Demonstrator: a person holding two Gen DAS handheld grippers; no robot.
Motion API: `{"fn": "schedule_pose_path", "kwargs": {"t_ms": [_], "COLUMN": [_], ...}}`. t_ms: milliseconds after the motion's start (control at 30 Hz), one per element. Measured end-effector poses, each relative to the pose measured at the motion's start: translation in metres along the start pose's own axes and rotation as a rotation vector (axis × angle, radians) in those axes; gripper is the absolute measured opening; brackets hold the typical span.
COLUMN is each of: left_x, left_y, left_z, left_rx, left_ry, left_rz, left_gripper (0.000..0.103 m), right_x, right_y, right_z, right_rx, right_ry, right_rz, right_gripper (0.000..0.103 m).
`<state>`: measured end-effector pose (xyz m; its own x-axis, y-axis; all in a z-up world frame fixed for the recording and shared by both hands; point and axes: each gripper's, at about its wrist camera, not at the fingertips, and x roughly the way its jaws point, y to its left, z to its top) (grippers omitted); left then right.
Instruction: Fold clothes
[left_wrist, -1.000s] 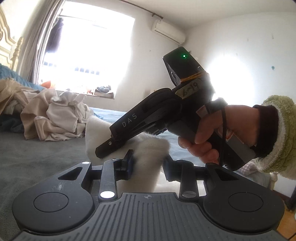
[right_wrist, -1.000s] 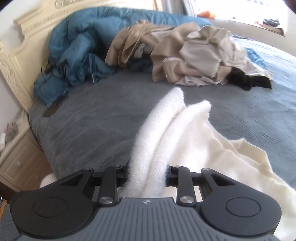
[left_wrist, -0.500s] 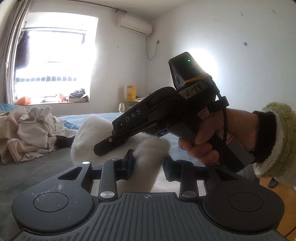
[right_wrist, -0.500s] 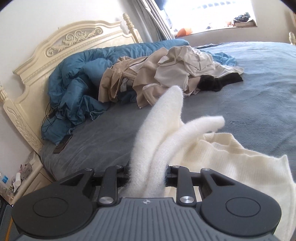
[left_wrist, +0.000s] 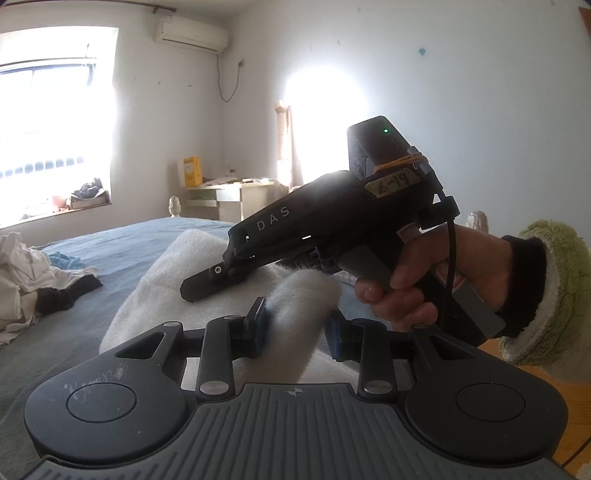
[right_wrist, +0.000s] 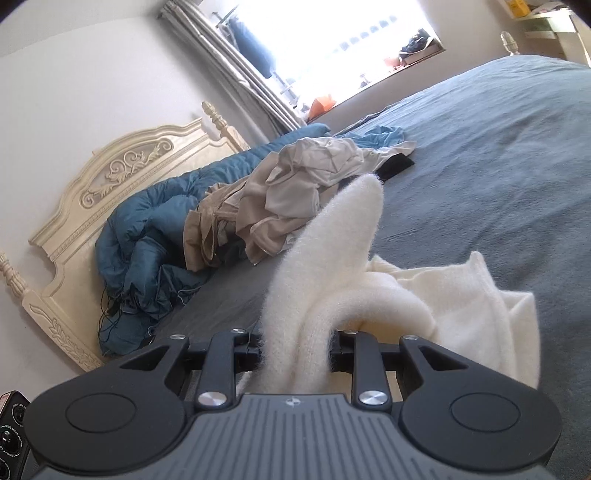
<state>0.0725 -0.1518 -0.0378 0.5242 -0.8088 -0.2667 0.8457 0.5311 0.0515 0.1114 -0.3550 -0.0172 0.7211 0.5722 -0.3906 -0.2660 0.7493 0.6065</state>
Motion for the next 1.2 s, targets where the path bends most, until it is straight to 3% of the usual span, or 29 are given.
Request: {"fn": "schedule_pose_path", "kwargs": {"t_ms": [400,567,700,800,1000,1133,1200], "left_x": [0.048,0.044,0.027,0.010,0.013,0.018,0.020], "left_y": [-0.008,-0.016,-0.005,0.008,0.053,0.063,0.057], "left_z": [-0.014,-0.019,-0.018,-0.016,-0.034,-0.050,-0.050], "left_rx": [0.035,0.019,-0.044,-0.110,-0.183,-0.220,-0.186], "left_ry": [0.131,0.193,0.192,0.180,0.206,0.206,0.207], "left_rz": [-0.067,-0.110,-0.152,-0.134,0.003,0.004,0.011], "left_gripper": [0.032,0.046,0.052,0.054,0.055,0.056,0.057], "right_x": [-0.019,-0.015,-0.016,-0.021,-0.030,-0.028,-0.028], "right_y": [-0.073,-0.097,-0.108,-0.108,-0.110,-0.122,-0.124], "right_z": [-0.033,-0.048,-0.051,-0.051,-0.060,-0.068,-0.071], "right_rx": [0.158,0.206,0.221,0.209,0.200,0.240,0.239], "right_ry": [-0.025,-0.008,-0.006,-0.010,-0.020,-0.021,-0.020], "right_rz": [0.014,0.013,0.019,0.014,-0.009,0.003,-0.002], "right_gripper": [0.028,0.028,0.028,0.028,0.028,0.028,0.028]}}
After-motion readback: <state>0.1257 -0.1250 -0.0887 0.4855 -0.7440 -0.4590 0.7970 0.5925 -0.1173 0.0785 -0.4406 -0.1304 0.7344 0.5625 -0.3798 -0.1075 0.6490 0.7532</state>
